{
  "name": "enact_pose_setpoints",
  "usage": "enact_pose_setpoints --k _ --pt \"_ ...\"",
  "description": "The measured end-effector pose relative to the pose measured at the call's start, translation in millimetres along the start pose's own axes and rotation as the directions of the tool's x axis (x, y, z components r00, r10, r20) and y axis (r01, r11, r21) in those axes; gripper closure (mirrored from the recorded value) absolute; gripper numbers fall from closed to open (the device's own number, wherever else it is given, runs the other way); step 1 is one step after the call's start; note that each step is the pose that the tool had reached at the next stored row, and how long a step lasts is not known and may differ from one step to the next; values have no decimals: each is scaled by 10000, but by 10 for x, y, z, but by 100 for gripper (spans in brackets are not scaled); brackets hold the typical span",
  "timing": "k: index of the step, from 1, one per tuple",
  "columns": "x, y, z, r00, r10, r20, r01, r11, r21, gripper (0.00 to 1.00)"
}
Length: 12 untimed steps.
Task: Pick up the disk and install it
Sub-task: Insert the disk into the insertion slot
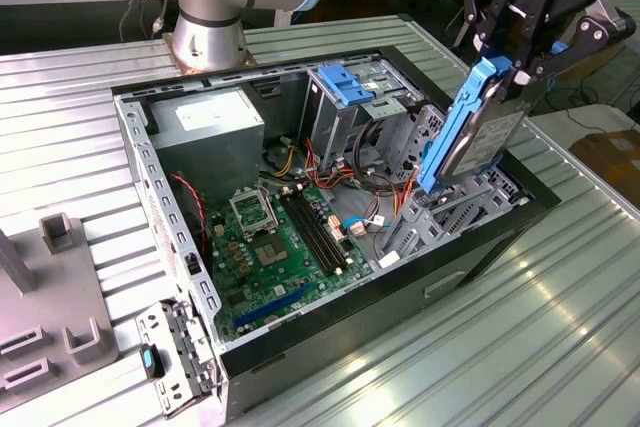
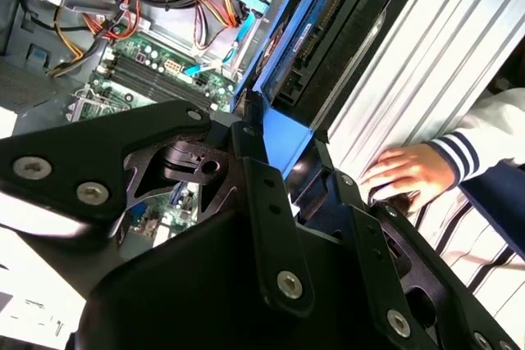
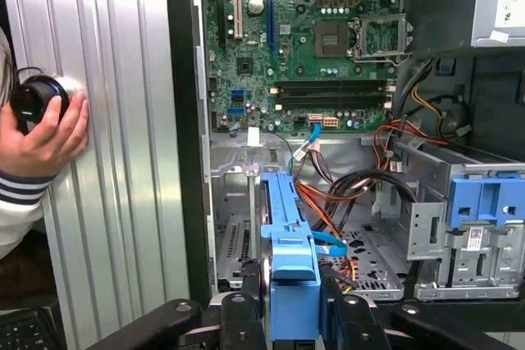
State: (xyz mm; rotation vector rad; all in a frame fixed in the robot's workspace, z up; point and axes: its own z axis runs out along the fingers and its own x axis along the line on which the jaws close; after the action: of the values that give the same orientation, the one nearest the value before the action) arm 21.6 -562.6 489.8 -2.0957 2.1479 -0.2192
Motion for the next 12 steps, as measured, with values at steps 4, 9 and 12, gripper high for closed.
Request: enact_pose_setpoints --k 4,9,12 --pt "-2 -64 53 10000 67 -14 -67 10000 -1 64" --pt "-4 -59 196 9999 110 -22 -110 9999 -1 64" --pt "-4 -50 243 9999 109 -24 -109 9999 -1 64"
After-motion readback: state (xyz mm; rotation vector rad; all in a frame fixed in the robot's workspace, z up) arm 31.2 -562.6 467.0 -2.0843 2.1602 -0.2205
